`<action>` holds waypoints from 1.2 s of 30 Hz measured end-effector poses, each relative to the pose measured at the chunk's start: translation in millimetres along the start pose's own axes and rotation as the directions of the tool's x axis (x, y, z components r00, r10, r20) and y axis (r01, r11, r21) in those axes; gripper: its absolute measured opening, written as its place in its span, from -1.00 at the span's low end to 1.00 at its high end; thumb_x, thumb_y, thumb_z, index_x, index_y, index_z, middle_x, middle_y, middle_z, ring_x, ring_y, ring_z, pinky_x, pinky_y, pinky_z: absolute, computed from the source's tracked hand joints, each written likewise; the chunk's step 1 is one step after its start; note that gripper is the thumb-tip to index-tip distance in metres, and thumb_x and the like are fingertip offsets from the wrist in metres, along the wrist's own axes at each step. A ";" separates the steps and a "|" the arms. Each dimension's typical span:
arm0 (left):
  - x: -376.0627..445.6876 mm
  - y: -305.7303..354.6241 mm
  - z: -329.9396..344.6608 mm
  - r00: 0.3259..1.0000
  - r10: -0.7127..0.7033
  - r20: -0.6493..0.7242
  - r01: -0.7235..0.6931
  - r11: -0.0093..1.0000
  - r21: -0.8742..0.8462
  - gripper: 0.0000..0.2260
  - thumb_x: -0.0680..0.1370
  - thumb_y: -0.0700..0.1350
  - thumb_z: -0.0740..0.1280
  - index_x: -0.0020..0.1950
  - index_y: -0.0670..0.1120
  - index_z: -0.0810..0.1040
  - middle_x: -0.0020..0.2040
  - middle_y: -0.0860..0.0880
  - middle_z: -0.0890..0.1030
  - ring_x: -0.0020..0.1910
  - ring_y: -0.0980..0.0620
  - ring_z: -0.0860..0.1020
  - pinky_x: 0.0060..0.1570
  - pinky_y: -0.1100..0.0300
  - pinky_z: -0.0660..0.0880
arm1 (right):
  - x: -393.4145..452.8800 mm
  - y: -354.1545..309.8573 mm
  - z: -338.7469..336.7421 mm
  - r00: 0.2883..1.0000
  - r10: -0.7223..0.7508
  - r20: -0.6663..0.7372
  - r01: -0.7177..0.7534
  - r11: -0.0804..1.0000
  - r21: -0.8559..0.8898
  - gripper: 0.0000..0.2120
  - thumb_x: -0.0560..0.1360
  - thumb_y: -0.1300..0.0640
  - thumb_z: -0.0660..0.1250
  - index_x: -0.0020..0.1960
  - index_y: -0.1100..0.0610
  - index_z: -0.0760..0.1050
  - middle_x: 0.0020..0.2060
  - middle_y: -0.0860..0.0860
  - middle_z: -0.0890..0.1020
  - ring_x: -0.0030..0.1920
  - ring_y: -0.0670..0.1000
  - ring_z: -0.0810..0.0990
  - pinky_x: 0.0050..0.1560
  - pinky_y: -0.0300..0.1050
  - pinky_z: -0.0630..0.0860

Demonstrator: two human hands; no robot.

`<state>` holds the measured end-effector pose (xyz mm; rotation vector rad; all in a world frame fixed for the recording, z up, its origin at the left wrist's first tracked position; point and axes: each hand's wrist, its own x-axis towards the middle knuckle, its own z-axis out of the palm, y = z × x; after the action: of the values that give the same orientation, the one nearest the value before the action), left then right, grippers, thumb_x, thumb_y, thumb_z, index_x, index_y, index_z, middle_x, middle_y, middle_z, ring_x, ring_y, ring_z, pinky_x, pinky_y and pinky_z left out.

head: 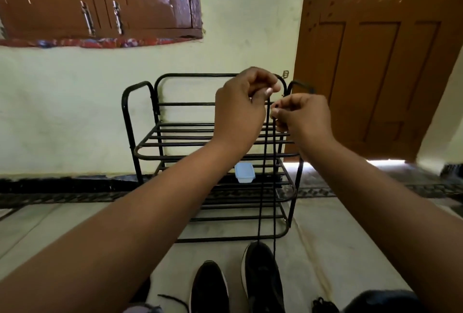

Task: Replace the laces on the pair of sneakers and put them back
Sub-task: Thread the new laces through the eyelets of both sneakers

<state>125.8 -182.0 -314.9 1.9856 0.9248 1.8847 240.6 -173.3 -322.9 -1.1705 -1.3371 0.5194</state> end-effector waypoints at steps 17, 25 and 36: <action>-24.0 -72.4 -3.2 0.913 -0.407 -0.010 0.401 0.904 -0.145 -0.81 0.49 -0.27 0.40 0.06 -0.09 0.52 -0.14 -0.07 0.69 -0.10 0.09 0.66 0.01 0.26 0.55 | 12.2 30.4 23.9 0.965 0.136 0.224 -0.196 0.941 0.276 -0.81 0.41 0.42 0.39 -0.03 0.30 0.45 -0.35 0.12 0.59 -0.37 0.02 0.57 -0.36 -0.18 0.58; -19.9 -72.0 -15.1 0.889 -0.407 0.209 0.450 0.862 -0.233 -0.76 0.50 -0.31 0.37 0.15 -0.14 0.54 -0.14 -0.05 0.68 -0.19 0.20 0.64 -0.23 0.43 0.46 | 18.0 35.9 10.7 0.927 -0.004 0.376 -0.036 0.994 0.100 -0.67 0.39 0.36 0.43 0.06 0.20 0.39 -0.37 0.10 0.62 -0.35 0.08 0.60 -0.32 -0.16 0.58; -18.0 -73.8 -12.5 0.949 -0.302 0.087 0.311 0.943 -0.120 -0.84 0.48 -0.32 0.39 -0.14 -0.07 0.50 -0.19 -0.17 0.66 -0.18 -0.01 0.66 -0.09 0.16 0.60 | 8.7 40.0 26.4 0.896 0.060 0.440 -0.125 0.985 0.119 -0.89 0.45 0.36 0.37 -0.05 0.28 0.48 -0.31 0.11 0.58 -0.32 0.04 0.56 -0.30 -0.19 0.59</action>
<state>94.5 -139.2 -370.7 1.7041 0.9958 1.6510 230.8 -141.1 -358.2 -1.0351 -1.5950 0.9769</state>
